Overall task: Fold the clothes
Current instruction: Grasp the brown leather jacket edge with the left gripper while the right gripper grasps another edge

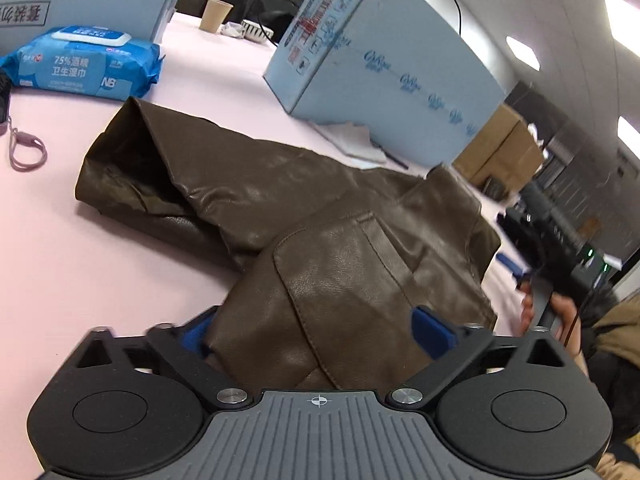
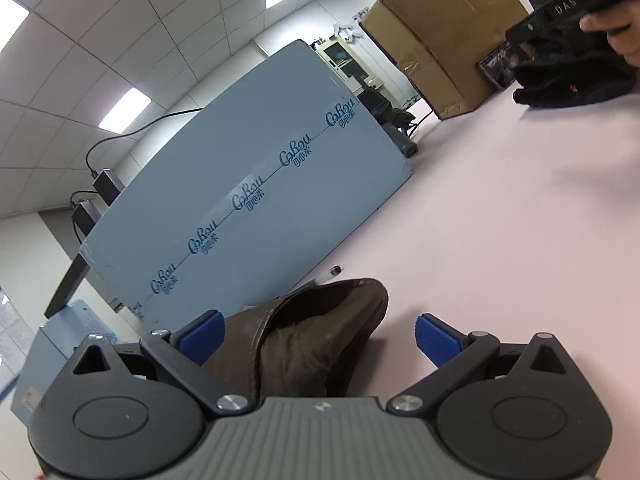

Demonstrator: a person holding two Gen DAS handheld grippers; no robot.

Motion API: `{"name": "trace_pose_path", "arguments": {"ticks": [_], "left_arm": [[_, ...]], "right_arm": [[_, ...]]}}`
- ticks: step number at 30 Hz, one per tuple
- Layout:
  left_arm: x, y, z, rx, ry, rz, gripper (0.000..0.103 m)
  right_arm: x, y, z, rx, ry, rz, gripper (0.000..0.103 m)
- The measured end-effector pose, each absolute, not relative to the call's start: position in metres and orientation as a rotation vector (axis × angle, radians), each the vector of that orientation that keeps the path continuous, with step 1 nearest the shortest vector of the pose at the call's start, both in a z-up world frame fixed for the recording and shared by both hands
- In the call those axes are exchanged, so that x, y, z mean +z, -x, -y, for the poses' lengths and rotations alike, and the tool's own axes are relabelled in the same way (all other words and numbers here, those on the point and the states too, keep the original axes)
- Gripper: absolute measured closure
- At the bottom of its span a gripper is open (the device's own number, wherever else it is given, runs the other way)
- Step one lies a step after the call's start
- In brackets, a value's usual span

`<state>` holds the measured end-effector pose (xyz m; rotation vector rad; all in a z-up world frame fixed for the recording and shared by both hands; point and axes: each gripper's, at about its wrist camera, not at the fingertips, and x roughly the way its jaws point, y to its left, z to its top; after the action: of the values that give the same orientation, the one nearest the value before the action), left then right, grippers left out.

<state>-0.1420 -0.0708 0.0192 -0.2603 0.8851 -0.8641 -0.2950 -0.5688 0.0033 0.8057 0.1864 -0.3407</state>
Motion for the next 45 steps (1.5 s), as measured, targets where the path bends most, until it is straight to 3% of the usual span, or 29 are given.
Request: {"name": "trace_pose_path", "arguments": {"ticks": [1, 3, 9, 21, 26, 27, 29, 31, 33, 37, 45], "left_arm": [[0.018, 0.142, 0.069, -0.866, 0.277, -0.886, 0.056], [0.015, 0.141, 0.066, -0.888, 0.304, -0.895, 0.071], [0.014, 0.142, 0.071, -0.89, 0.296, -0.849, 0.088], [0.029, 0.147, 0.075, -0.913, 0.395, -0.707, 0.093], [0.025, 0.14, 0.082, -0.868, 0.401, -0.712, 0.093], [0.024, 0.139, 0.083, -0.857, 0.405, -0.716, 0.093], [0.023, 0.137, 0.086, -0.836, 0.393, -0.71, 0.093], [0.023, 0.137, 0.092, -0.817, 0.366, -0.696, 0.093], [0.023, 0.137, 0.095, -0.809, 0.357, -0.685, 0.093], [0.024, 0.137, 0.093, -0.813, 0.391, -0.661, 0.094], [0.025, 0.126, 0.089, -0.832, 0.489, -0.628, 0.095]], "right_arm": [[0.004, 0.297, 0.57, -0.339, -0.813, -0.186, 0.0], [0.005, 0.3, 0.572, -0.318, -0.838, -0.176, 0.0], [0.019, 0.309, 0.575, -0.117, -0.919, -0.094, 0.0], [0.028, 0.26, 0.601, 0.109, -1.056, -0.215, 0.002], [0.013, 0.22, 0.62, 0.092, -1.115, -0.305, 0.013], [0.009, 0.21, 0.623, 0.105, -1.132, -0.322, 0.019], [0.008, 0.195, 0.623, 0.081, -1.089, -0.357, 0.039], [0.005, 0.18, 0.621, 0.036, -1.039, -0.413, 0.073], [-0.004, 0.17, 0.62, 0.012, -1.037, -0.459, 0.089], [-0.015, 0.175, 0.615, 0.116, -1.091, -0.366, 0.099], [0.024, 0.214, 0.599, 0.292, -1.071, -0.144, 0.099]]}}
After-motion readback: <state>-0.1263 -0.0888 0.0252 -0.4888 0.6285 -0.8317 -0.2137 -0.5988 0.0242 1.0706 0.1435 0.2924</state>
